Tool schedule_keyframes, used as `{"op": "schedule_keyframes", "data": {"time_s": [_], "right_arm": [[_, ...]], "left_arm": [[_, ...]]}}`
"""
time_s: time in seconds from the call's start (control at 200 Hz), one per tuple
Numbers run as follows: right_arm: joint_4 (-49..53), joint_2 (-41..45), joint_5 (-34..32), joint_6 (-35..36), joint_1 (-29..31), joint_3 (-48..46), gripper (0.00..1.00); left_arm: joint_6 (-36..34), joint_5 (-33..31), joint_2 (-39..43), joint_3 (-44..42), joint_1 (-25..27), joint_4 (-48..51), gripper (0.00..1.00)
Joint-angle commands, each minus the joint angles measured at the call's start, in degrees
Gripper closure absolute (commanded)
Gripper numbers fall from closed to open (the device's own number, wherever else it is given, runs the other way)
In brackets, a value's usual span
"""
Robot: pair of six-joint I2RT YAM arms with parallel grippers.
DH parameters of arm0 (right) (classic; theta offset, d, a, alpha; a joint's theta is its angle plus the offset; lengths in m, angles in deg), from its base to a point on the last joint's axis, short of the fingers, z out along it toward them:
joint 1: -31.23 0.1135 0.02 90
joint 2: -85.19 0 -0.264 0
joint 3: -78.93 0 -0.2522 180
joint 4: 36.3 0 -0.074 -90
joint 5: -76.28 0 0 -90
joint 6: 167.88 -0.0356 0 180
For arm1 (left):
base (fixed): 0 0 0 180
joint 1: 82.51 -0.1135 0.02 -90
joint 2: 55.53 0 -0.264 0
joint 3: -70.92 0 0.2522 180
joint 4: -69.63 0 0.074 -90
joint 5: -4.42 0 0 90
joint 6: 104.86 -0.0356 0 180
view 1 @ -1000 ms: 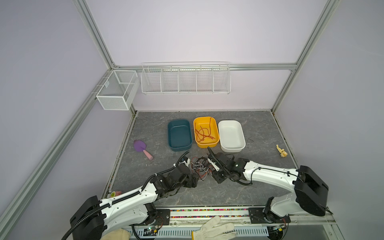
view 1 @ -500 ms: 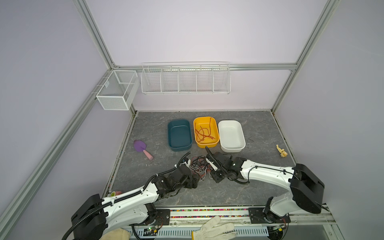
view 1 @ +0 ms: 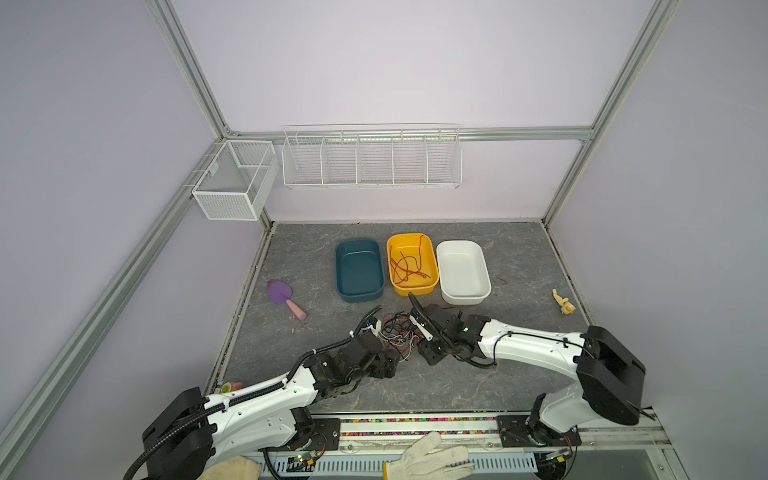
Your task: Untangle the cables
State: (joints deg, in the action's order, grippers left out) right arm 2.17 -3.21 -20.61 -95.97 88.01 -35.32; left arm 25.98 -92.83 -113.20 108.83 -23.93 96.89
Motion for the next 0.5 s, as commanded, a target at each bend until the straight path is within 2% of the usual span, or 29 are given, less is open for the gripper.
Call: {"op": "schedule_keyframes", "data": {"time_s": [0.0,0.1,0.23,0.495], "right_arm": [[0.6,-2.2,-3.1,0.7,1.0,1.6,0.53],[0.2,-2.7,-2.8,0.4,1.2,1.7,0.66],[-0.8,-1.3,-0.4,0.5,1.4,1.1,0.76],[-1.0,6.5,6.5,1.5,2.1,-0.9,0.81]], "left_arm": [[1.0,-1.0,0.1,-0.5,0.4,-1.4,0.15],[1.3,-1.0,0.4,-1.1,0.4,-1.7,0.15],[1.7,-1.2,1.1,-2.1,0.6,-2.1,0.15],[1.4,-2.5,1.7,-2.8,0.7,-2.6,0.15]]}}
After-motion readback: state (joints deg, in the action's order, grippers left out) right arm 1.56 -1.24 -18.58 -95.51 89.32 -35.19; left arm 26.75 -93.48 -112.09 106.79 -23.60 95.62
